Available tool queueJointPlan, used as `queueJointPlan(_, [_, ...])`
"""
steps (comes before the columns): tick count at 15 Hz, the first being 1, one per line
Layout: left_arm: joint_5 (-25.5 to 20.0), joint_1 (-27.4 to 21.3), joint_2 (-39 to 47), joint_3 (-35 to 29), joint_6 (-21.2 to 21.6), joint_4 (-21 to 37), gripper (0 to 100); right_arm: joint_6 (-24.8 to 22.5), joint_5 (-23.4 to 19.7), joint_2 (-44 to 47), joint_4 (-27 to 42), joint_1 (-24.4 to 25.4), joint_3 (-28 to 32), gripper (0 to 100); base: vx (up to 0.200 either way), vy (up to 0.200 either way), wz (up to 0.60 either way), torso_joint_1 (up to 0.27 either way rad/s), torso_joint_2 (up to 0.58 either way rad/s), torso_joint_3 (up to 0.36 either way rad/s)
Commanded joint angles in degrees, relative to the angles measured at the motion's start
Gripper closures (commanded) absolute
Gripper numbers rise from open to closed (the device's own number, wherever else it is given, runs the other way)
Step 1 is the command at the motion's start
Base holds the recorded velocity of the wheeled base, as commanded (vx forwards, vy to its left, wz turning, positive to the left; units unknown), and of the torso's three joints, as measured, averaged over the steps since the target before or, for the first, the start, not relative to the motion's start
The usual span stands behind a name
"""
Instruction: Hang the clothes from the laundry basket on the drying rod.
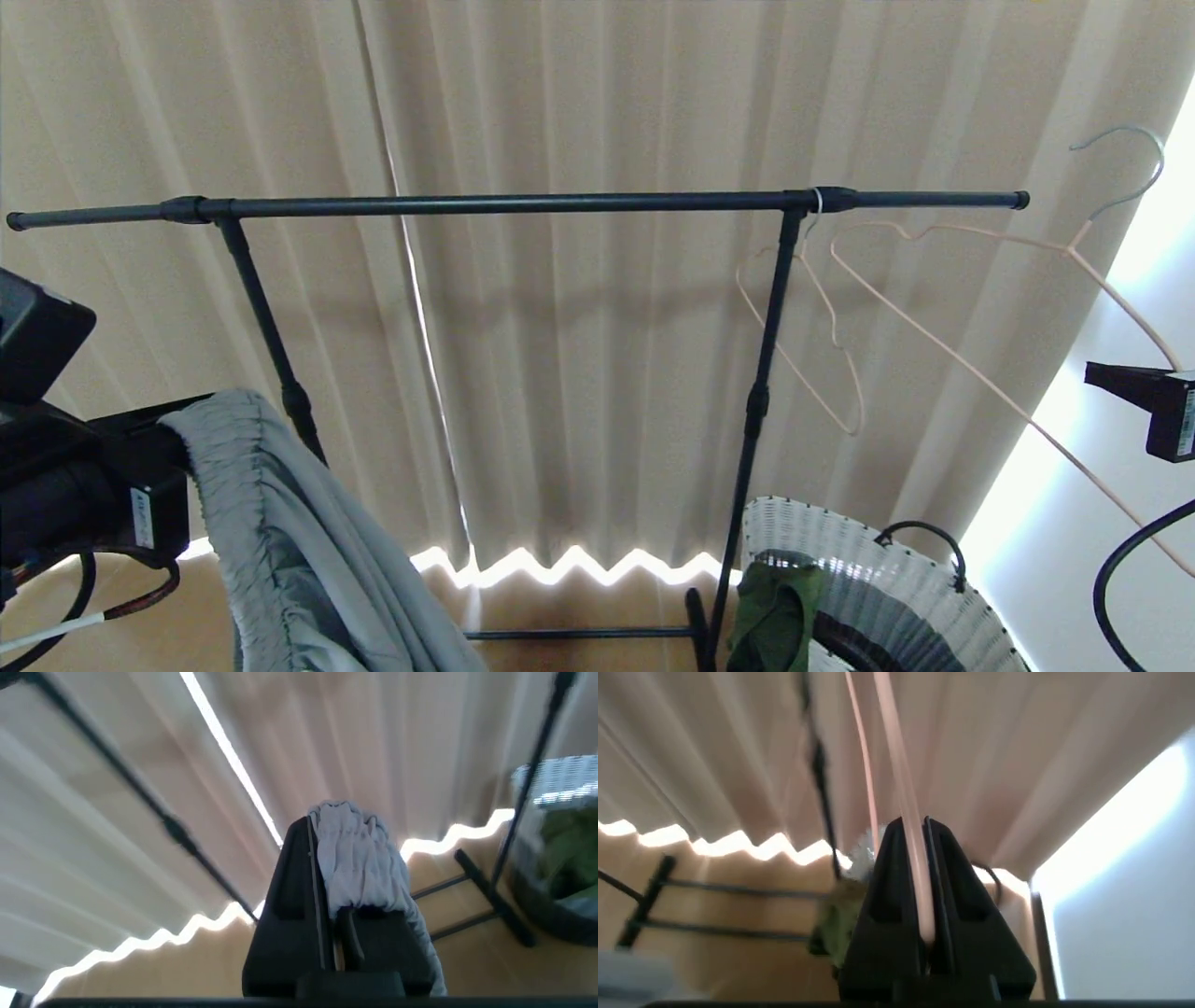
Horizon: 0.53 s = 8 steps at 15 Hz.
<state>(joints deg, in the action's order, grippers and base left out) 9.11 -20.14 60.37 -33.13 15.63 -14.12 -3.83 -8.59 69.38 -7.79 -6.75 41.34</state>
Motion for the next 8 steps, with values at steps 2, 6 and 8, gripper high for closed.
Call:
queueJointPlan(2, [0.03,0.01,0.10,0.09,0.02,-0.03,100,-0.13,-0.90,-3.02,0.32,0.43,-0.29,100,0.000,0.200,0.00,0.000,0.00,0.005])
queueJointPlan(6, [0.03,0.10,0.10,0.44,0.02,-0.03,100,-0.22,-1.25,-2.58,0.32,2.89,-0.12,100,0.000,0.050,0.00,0.001,0.00,0.001])
queueJointPlan(8, [0.03,0.01,0.10,0.44,0.02,-0.03,100,-0.22,-1.25,-2.49,0.41,4.64,-0.21,100,0.000,0.000,0.00,0.000,0.00,0.000])
